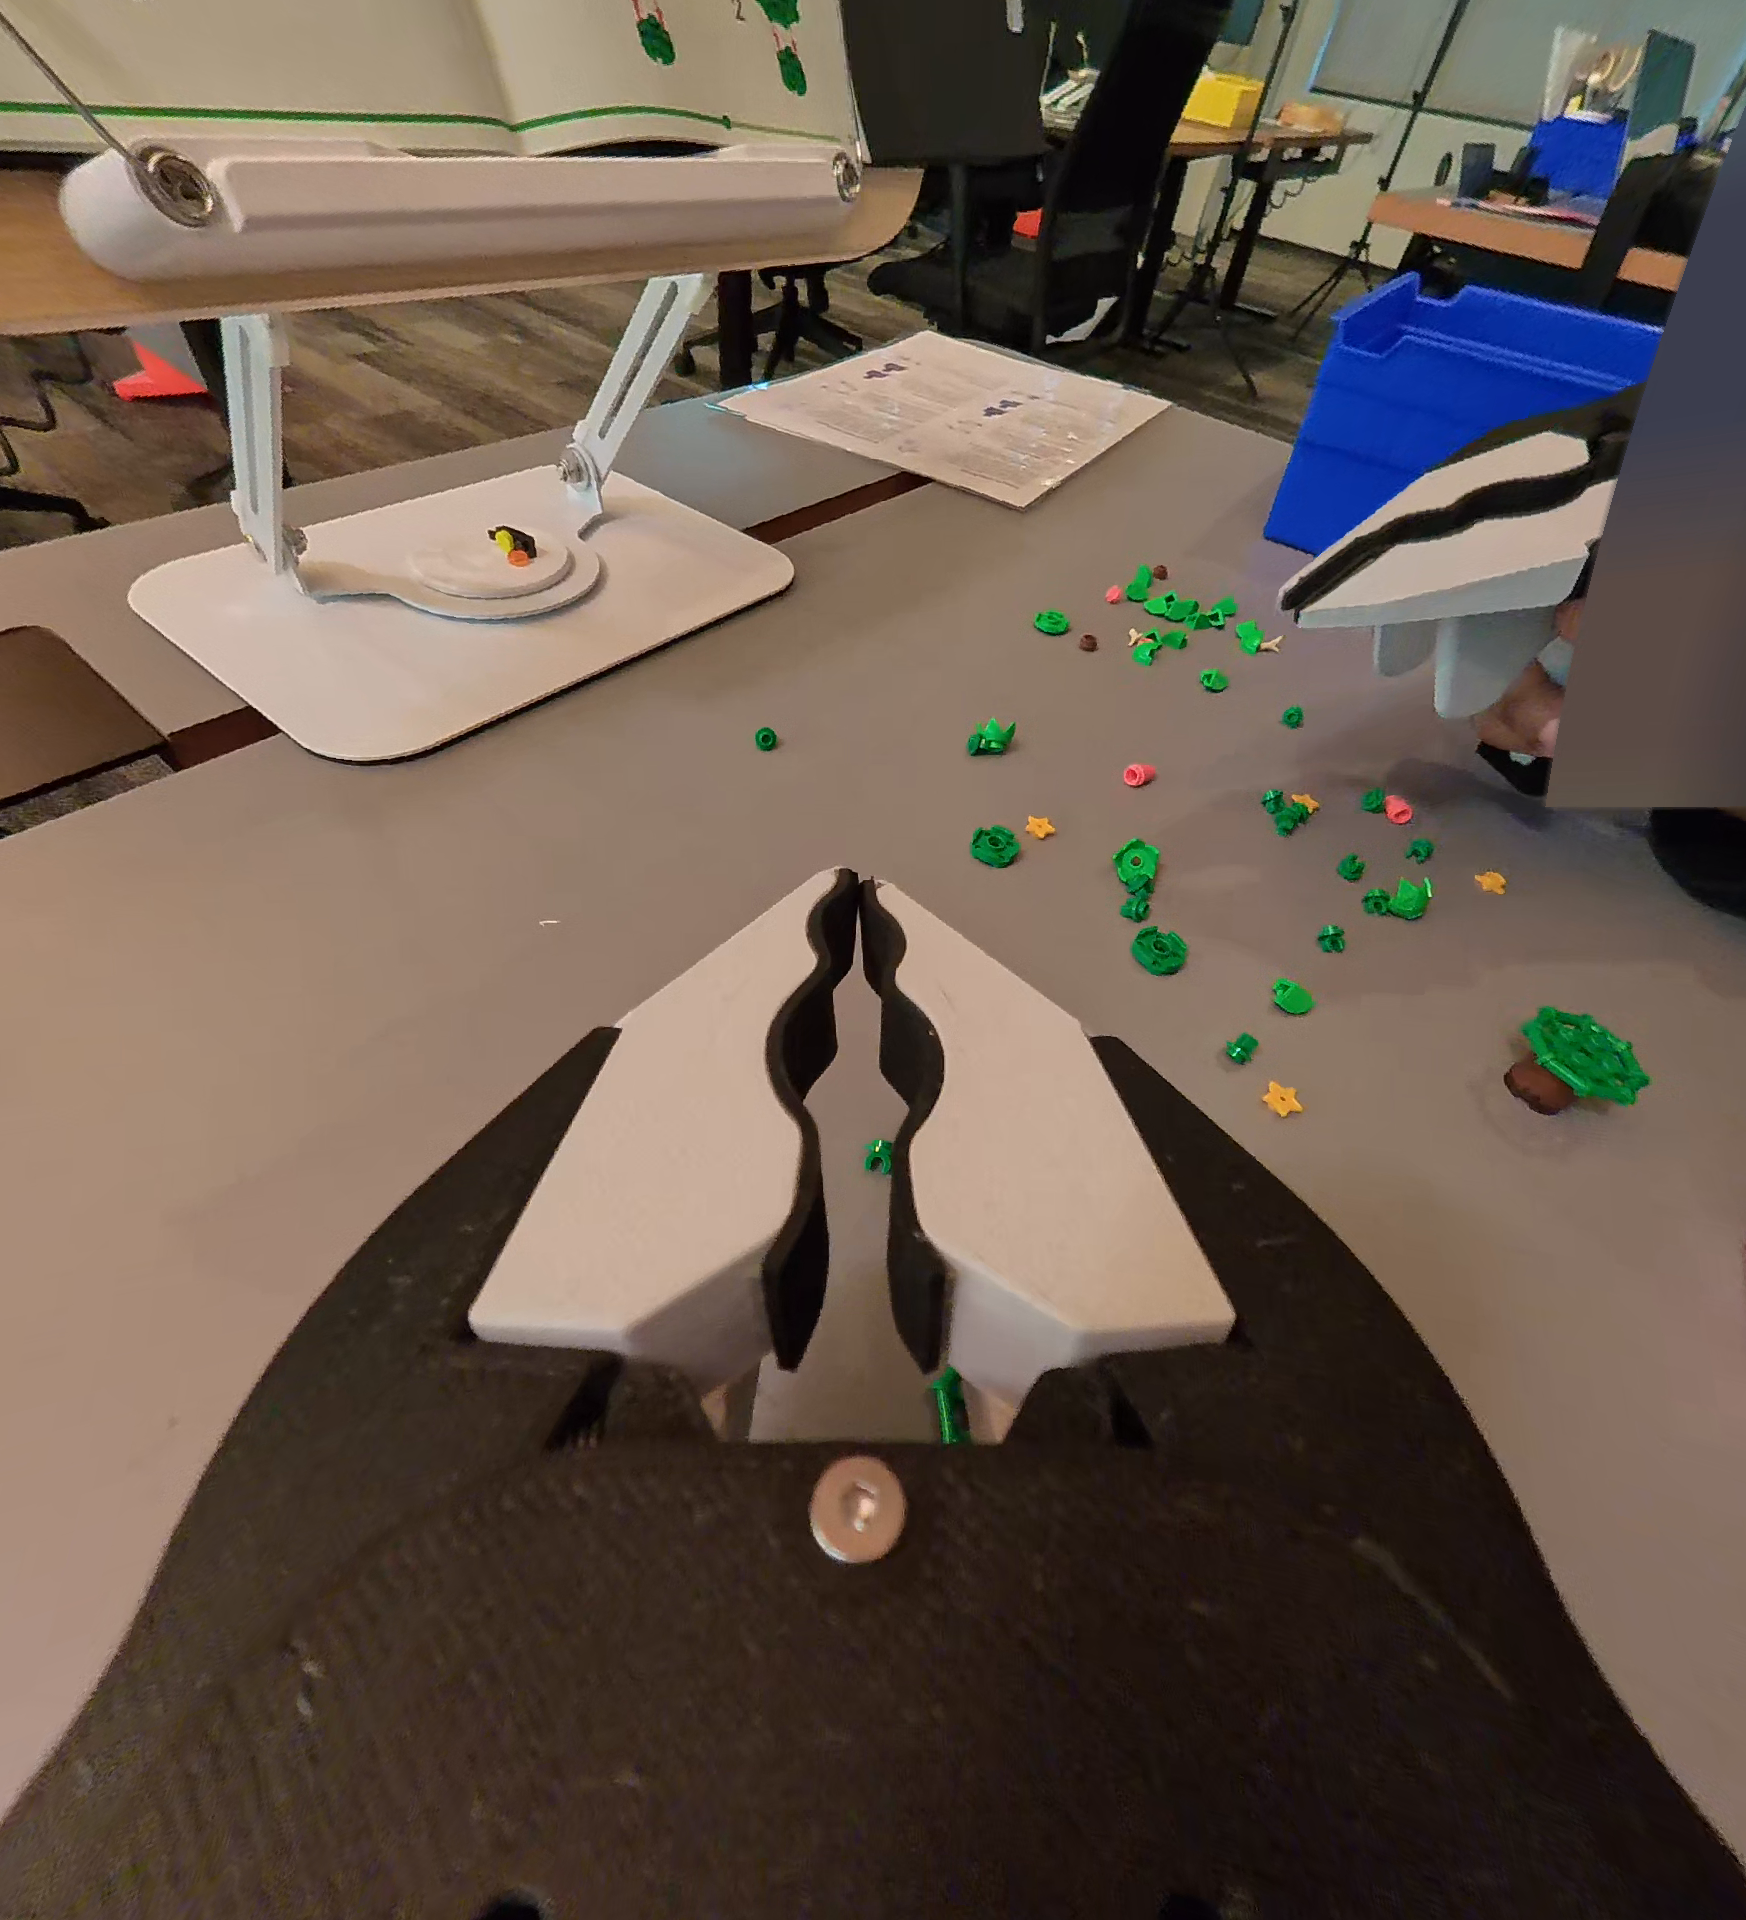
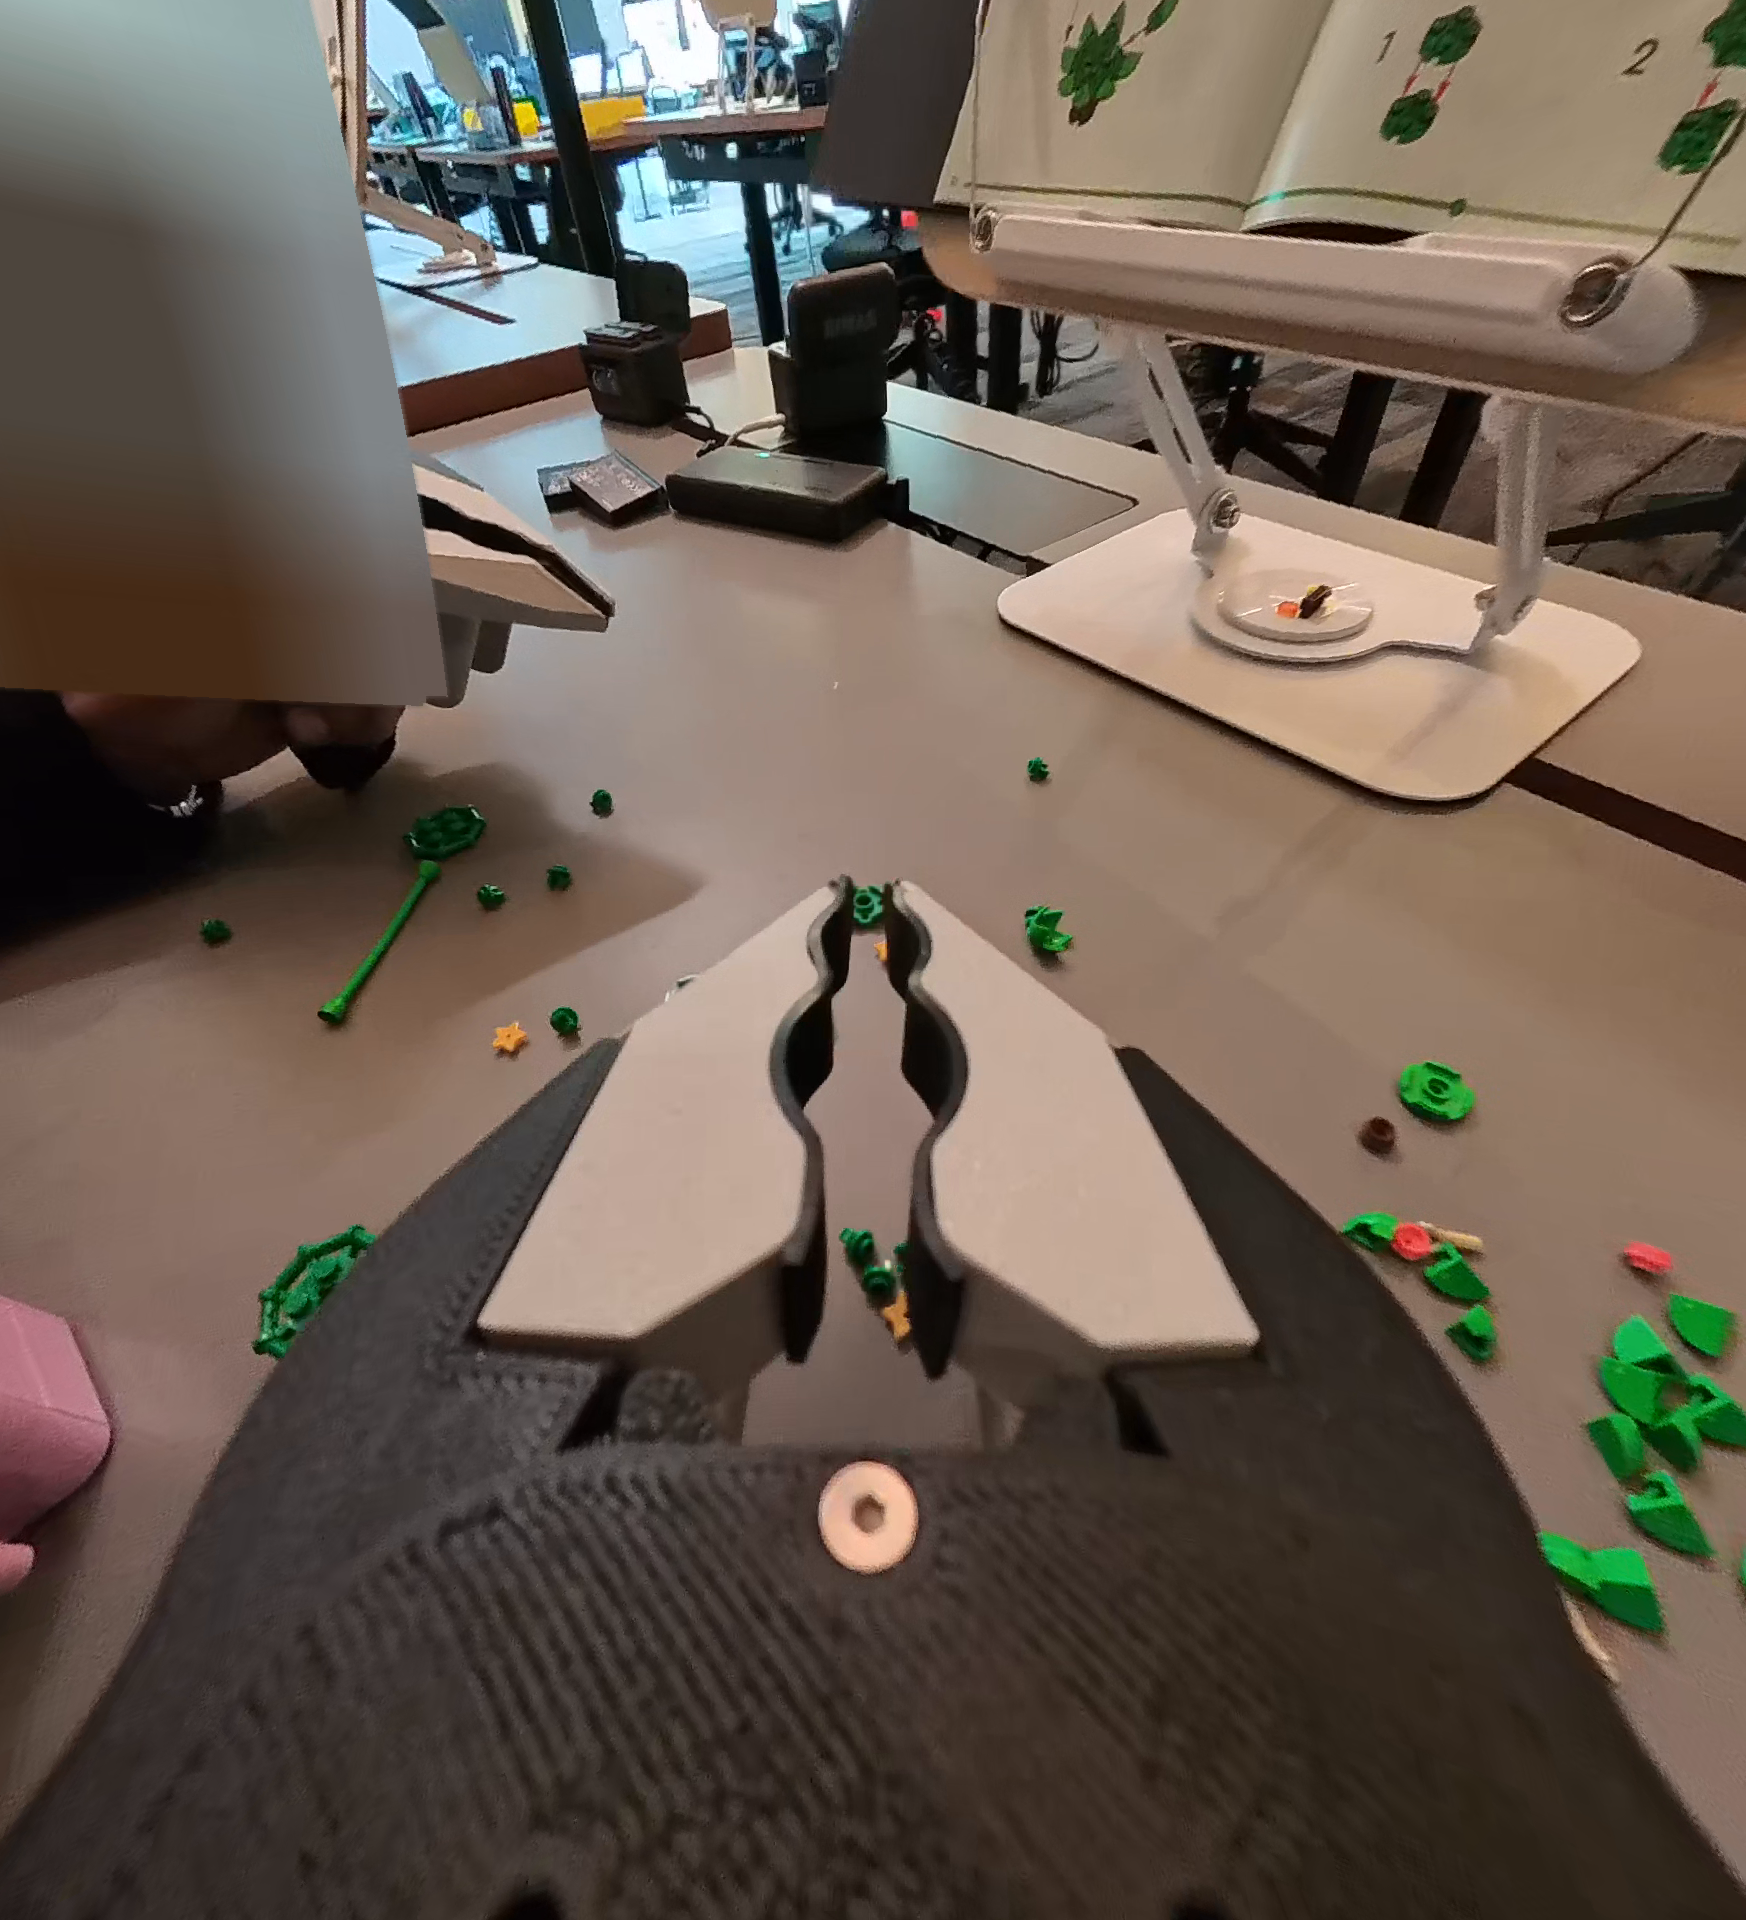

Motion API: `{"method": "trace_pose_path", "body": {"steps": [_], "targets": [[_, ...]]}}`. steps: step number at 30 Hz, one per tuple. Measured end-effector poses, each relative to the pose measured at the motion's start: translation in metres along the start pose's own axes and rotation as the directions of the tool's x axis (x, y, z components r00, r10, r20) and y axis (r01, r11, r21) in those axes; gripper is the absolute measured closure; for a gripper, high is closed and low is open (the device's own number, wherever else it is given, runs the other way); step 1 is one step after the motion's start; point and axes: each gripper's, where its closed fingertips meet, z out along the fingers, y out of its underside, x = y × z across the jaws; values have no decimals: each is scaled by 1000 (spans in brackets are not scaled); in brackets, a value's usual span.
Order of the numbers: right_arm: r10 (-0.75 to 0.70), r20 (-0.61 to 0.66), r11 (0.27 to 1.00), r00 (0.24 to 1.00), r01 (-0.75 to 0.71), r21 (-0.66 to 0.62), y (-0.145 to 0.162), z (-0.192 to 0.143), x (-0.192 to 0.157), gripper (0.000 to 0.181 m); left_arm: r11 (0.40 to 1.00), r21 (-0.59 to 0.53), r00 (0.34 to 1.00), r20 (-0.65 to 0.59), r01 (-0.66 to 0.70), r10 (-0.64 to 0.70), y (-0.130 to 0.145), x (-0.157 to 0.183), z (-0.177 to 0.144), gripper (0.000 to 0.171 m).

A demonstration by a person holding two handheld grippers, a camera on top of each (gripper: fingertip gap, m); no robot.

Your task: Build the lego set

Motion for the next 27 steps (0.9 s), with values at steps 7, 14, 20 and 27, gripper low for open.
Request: {"method": "trace_pose_path", "body": {"steps": [7, 14, 20, 27], "targets": [[12, 6, 1000, 1000, -12, 3, 2, 1, 1, 178, 1000, -10, 1000, 1, -10, 10, 1, 1, 1, 171], [25, 32, 999, 999, -23, -46, 14, 8, -3, 177, 999, -28, 1000, 5, -30, 30, 3, 3, 3, 171], [14, 25, 999, 1000, -13, -48, 15, 8, -3, 176, 999, -31, 1000, 6, -30, 30, 4, 2, 3, 171], [-2, 19, 998, 1000, 3, -57, 16, 9, -4, 176, 999, -35, 999, 9, -33, 33, 4, 2, 3, 171]]}}
